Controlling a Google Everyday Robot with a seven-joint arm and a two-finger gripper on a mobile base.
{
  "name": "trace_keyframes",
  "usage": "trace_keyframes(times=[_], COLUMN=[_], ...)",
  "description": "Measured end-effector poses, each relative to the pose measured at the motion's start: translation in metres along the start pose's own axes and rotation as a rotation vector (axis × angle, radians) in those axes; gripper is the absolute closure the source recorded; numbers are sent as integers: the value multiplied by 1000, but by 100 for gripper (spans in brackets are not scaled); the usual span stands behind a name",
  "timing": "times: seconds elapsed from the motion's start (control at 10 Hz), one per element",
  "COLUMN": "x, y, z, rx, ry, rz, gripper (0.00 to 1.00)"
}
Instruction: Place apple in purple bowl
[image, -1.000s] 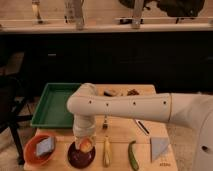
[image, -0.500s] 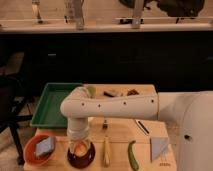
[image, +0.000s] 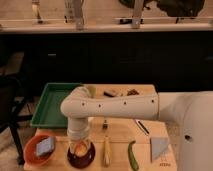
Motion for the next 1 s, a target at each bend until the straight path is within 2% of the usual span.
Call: trace_keyframes(times=[0.3, 0.6, 1.0], x=[0, 0, 0], y=[1, 1, 1], z=[0, 0, 0], rx=[0, 1, 1], ry=[0, 0, 1], rz=[2, 3, 3], gripper=[26, 20, 20])
